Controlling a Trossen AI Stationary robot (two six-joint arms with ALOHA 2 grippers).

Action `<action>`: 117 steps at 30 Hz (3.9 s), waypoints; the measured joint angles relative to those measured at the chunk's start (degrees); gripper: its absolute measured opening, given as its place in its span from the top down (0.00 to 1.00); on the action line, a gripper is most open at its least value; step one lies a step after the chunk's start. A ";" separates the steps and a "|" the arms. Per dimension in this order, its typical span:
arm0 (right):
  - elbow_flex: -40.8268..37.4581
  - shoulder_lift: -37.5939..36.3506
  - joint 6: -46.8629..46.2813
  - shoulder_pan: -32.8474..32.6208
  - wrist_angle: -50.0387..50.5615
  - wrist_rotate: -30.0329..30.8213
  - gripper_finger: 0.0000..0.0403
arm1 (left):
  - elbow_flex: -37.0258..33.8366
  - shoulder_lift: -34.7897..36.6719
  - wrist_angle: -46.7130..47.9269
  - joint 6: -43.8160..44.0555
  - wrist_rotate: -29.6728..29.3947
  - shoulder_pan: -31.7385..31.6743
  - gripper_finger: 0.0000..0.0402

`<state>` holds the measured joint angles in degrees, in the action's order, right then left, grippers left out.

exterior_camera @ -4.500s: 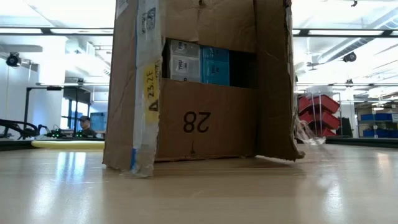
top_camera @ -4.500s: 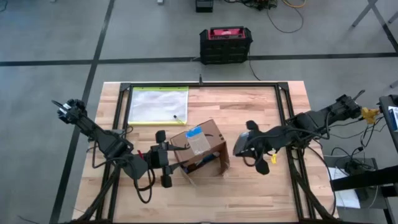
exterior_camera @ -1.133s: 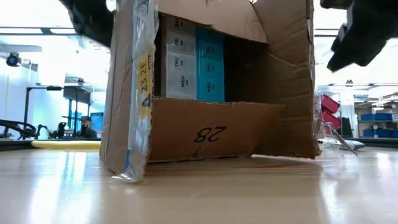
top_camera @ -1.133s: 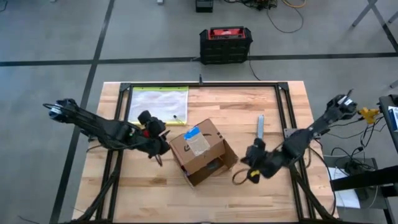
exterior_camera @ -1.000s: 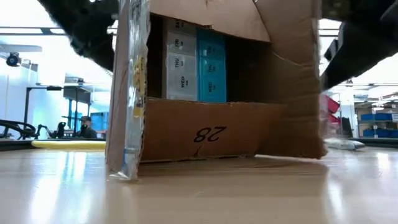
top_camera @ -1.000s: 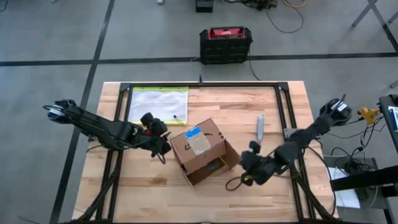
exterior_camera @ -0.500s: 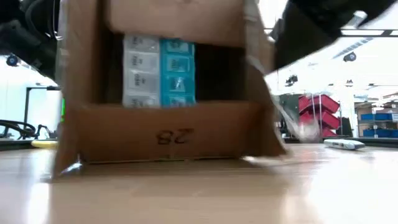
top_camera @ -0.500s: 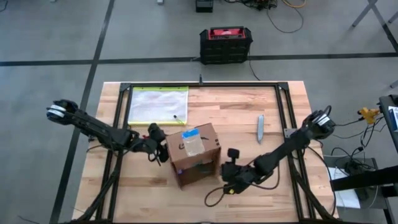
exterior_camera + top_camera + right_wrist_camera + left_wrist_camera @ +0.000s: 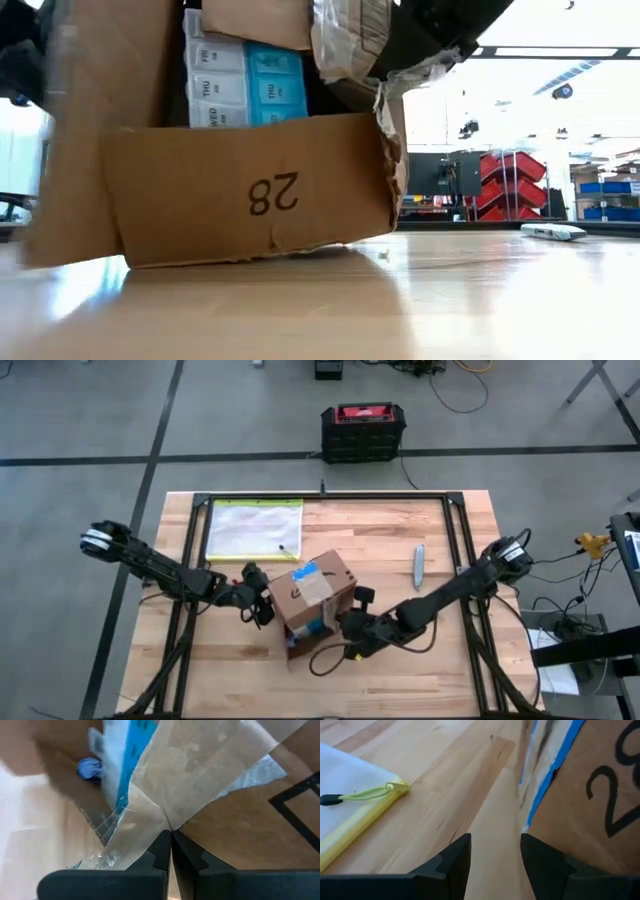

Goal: Unpack boxes
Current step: Open the box using the gray cutter

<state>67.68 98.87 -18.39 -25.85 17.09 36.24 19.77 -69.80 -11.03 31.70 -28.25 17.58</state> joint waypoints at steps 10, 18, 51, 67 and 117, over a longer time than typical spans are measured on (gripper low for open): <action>3.73 -1.07 4.72 0.44 -0.64 -0.23 1.00 | 1.46 0.04 0.13 -0.92 0.31 -0.26 0.61; 7.46 -1.23 5.32 1.34 1.20 -0.04 1.00 | 1.47 0.09 0.10 1.99 0.38 -0.24 0.62; 6.93 -0.85 7.14 6.91 -1.62 -3.70 1.00 | 5.07 -8.36 -2.67 -3.37 5.06 -0.81 0.70; 14.46 -0.83 9.34 7.57 7.00 -5.91 1.00 | 4.94 -20.39 -17.90 -4.24 9.76 -0.98 0.69; 24.87 -0.65 11.90 12.20 19.11 -24.71 1.00 | 6.40 -14.87 -2.42 -2.96 8.54 2.24 0.67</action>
<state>92.55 98.22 -6.49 -13.65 36.20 11.53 26.17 -84.67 -13.45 28.74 -19.71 19.82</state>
